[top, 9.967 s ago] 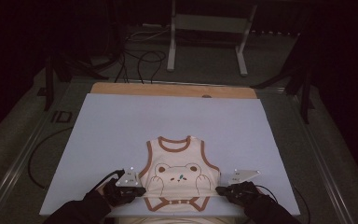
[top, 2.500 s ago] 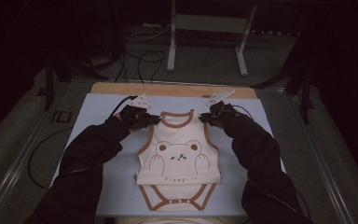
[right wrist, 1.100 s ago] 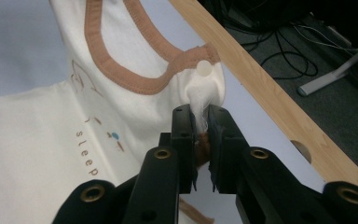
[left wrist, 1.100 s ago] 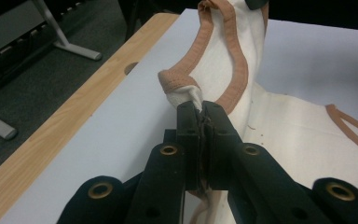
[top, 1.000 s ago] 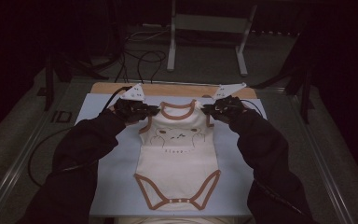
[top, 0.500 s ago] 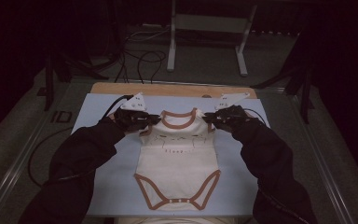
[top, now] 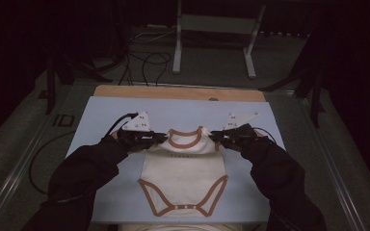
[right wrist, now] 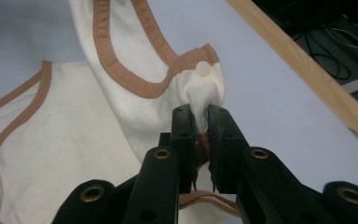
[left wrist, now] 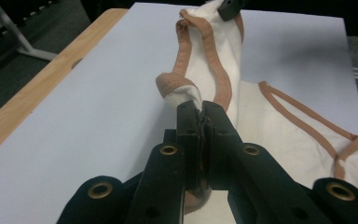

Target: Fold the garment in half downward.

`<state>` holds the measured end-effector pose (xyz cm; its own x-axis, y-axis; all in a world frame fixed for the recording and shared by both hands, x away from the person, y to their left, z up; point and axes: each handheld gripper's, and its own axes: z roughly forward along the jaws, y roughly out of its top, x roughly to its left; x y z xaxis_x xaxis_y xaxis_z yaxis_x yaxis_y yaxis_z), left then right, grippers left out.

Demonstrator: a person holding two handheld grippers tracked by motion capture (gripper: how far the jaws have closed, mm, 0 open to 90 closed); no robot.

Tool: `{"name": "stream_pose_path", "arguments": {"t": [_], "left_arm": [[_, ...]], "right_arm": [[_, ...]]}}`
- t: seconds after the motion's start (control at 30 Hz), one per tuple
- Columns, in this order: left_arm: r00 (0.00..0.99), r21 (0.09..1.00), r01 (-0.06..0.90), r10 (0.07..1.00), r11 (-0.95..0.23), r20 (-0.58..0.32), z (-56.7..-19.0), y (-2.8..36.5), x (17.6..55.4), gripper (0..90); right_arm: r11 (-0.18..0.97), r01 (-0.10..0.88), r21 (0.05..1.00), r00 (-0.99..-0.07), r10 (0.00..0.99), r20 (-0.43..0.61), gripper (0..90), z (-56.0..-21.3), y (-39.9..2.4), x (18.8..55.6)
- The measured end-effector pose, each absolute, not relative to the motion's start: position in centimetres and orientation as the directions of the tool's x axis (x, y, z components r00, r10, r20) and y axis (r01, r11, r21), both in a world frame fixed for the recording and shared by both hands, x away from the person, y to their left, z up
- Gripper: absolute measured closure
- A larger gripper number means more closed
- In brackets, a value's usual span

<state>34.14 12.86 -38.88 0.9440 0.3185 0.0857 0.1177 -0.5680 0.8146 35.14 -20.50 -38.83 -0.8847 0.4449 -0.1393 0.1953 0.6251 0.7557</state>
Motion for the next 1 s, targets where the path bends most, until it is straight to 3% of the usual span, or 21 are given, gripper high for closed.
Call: {"name": "stream_pose_path", "arguments": {"t": [1.0], "left_arm": [[0.961,0.787,0.114,0.268,-0.606,0.067,-43.1,13.0,27.8,86.5]], "right_arm": [[0.596,0.186,0.781,-0.924,0.377,-0.068,81.4,-41.8,-20.8,28.5]]}}
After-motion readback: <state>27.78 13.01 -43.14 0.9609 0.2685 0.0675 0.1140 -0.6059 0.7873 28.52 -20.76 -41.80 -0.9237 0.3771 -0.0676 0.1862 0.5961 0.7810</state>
